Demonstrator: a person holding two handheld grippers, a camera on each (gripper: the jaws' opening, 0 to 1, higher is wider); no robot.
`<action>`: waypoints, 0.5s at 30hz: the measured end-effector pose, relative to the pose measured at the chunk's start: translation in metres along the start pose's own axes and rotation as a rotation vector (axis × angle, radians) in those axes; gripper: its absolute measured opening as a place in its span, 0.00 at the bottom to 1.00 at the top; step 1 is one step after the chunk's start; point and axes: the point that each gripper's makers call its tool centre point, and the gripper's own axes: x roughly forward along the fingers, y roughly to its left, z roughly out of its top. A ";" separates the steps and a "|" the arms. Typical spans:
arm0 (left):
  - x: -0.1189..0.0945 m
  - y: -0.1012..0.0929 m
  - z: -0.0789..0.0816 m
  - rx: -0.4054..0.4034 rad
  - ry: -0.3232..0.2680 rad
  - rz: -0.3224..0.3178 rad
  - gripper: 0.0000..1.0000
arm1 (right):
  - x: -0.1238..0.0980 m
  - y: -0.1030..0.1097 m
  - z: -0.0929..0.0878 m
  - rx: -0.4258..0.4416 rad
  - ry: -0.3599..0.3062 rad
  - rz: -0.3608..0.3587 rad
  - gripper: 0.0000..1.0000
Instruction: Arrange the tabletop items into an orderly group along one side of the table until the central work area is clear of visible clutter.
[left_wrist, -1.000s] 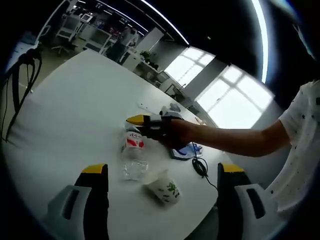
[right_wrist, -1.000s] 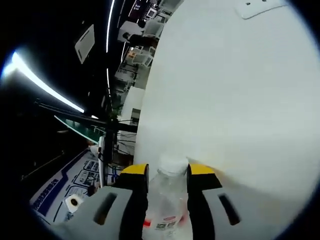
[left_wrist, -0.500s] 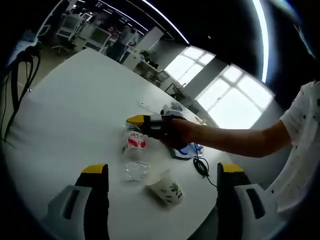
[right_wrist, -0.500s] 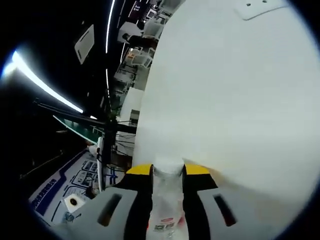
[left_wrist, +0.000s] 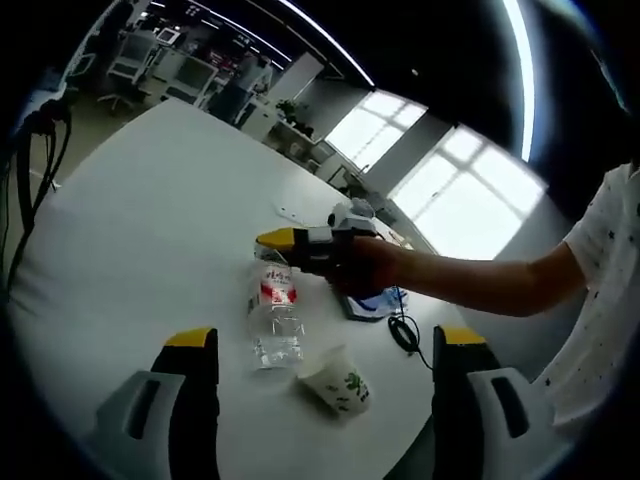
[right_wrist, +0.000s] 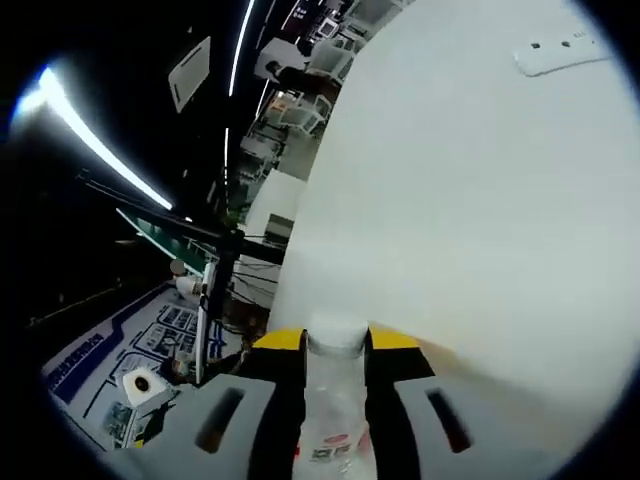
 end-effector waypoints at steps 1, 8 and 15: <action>0.002 0.001 0.001 0.004 0.002 -0.002 0.90 | 0.000 0.001 0.000 -0.010 0.003 0.000 0.20; 0.015 0.012 0.011 0.015 0.005 -0.017 0.90 | -0.003 0.013 -0.002 -0.074 -0.001 0.017 0.19; 0.040 0.028 0.017 0.033 0.049 -0.043 0.89 | -0.006 0.020 -0.001 -0.116 -0.001 0.028 0.19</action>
